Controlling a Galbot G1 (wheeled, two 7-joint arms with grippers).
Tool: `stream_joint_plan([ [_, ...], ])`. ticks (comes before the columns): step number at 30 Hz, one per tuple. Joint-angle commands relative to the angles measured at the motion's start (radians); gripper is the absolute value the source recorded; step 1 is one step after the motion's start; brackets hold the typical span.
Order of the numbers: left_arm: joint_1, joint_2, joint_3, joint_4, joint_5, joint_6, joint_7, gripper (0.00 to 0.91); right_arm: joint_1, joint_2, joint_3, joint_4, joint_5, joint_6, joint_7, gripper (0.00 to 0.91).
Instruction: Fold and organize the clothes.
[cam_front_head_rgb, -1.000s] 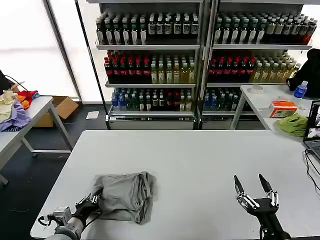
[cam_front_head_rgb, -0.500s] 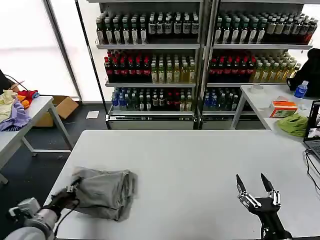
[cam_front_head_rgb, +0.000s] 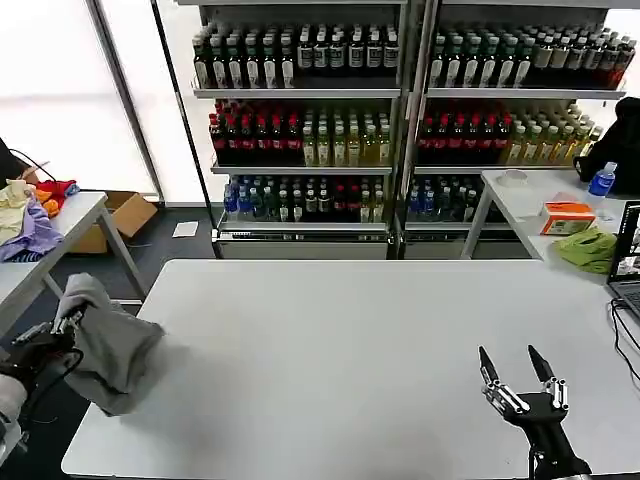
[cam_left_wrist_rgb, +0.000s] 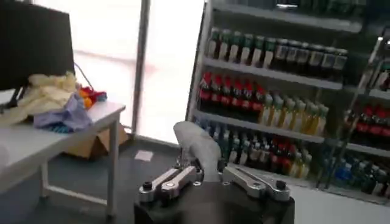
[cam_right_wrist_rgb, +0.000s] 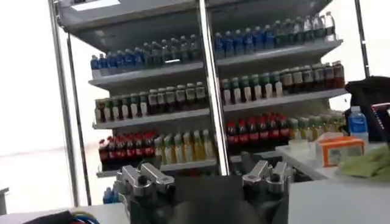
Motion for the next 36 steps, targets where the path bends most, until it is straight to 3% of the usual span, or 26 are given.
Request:
stream_joint_plan([
  [1, 0.056, -0.152, 0.502, -0.164, 0.465, -0.083, -0.095, 0.02, 0.007, 0.0, 0.032, -0.001, 0.017, 0.004, 0.003, 0.907],
  [4, 0.012, -0.222, 0.779, -0.037, 0.594, -0.112, -0.178, 0.02, -0.002, -0.001, 0.049, 0.016, 0.03, 0.003, 0.004, 0.907],
  [10, -0.282, -0.306, 1.105, 0.056, 0.593, -0.069, -0.27, 0.02, -0.029, 0.0, 0.071, 0.036, 0.037, -0.001, 0.007, 0.907],
  [15, -0.428, -0.339, 1.225, 0.051, 0.433, -0.008, -0.331, 0.02, -0.043, 0.017, 0.033, 0.056, 0.017, -0.021, 0.01, 0.907],
  [18, -0.483, -0.368, 1.252, 0.061, 0.304, 0.02, -0.391, 0.03, -0.053, 0.026, -0.01, 0.062, -0.045, -0.051, 0.032, 0.907],
  [19, -0.506, -0.381, 1.257, 0.078, 0.289, 0.022, -0.393, 0.413, -0.048, 0.028, -0.03, 0.056, -0.081, -0.085, 0.039, 0.907],
  [20, -0.513, -0.385, 1.258, 0.089, 0.288, 0.023, -0.389, 0.736, -0.047, 0.028, -0.042, 0.055, -0.085, -0.091, 0.042, 0.907],
  [21, -0.52, -0.393, 1.256, 0.101, 0.287, 0.025, -0.383, 0.907, -0.042, 0.028, -0.059, 0.051, -0.11, -0.124, 0.051, 0.907],
  [23, -0.521, -0.401, 1.239, 0.109, 0.271, 0.027, -0.351, 0.907, -0.023, 0.021, -0.088, 0.046, -0.097, -0.207, 0.064, 0.907],
  [26, -0.493, -0.38, 1.197, 0.069, 0.249, 0.029, -0.244, 0.907, 0.033, -0.029, -0.133, 0.019, 0.011, -0.323, 0.1, 0.907],
  [29, -0.47, -0.378, 1.108, 0.017, 0.162, 0.011, -0.221, 0.907, 0.077, -0.058, -0.152, -0.001, 0.068, -0.375, 0.129, 0.907],
  [31, -0.454, -0.38, 1.06, 0.006, 0.218, -0.019, -0.147, 0.907, 0.157, -0.086, -0.203, -0.025, 0.109, -0.47, 0.168, 0.907],
  [36, -0.416, -0.376, 0.943, -0.03, 0.271, -0.07, -0.087, 0.907, 0.274, -0.087, -0.341, -0.092, 0.112, -0.531, 0.197, 0.907],
])
